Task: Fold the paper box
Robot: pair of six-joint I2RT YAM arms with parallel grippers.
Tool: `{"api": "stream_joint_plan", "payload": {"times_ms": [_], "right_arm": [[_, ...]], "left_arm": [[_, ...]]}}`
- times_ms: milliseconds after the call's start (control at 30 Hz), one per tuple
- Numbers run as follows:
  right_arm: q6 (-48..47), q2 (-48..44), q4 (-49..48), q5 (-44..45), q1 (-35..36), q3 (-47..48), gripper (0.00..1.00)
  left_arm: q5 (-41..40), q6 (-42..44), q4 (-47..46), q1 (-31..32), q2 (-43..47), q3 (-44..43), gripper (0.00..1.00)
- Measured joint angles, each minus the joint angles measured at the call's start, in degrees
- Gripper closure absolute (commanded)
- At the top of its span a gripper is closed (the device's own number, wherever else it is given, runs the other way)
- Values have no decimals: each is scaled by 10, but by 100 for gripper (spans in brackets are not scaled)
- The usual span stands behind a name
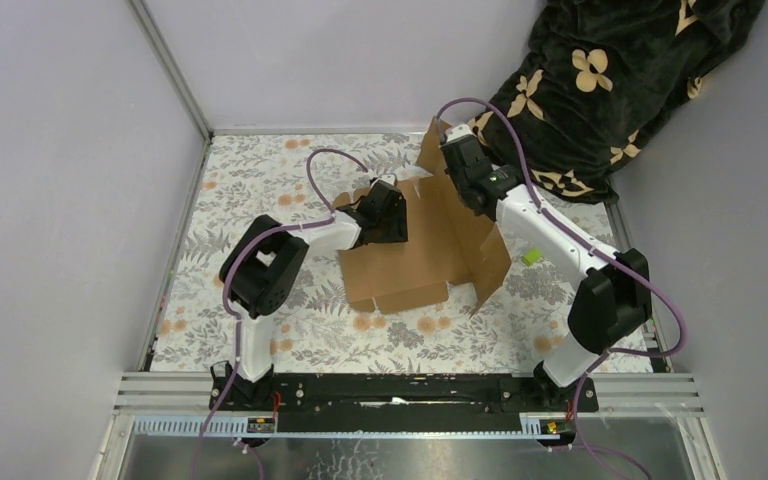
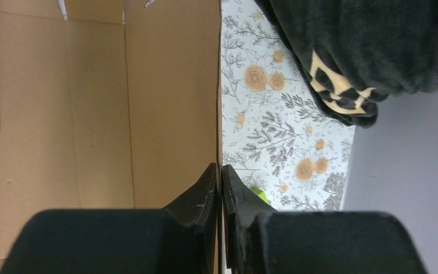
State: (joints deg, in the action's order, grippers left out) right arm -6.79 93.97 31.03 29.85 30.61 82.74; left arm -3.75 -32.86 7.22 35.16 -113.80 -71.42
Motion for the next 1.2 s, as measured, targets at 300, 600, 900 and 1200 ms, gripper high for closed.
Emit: {"api": "stream_joint_plan", "payload": {"times_ms": [300, 600, 900, 1200], "right_arm": [[-26, 32, 2, 127, 42, -1, 87], [-47, 72, 4, 227, 61, -1, 89], [-66, 98, 5, 297, 89, -1, 94], [-76, 113, 5, 337, 107, -1, 96]], "left_arm": [[9, -3, -24, 2, -4, 3, 39], [10, -3, -35, 2, -3, 9, 39], [10, -3, -57, 2, 0, 23, 39], [10, -3, -75, 3, 0, 29, 38]]}}
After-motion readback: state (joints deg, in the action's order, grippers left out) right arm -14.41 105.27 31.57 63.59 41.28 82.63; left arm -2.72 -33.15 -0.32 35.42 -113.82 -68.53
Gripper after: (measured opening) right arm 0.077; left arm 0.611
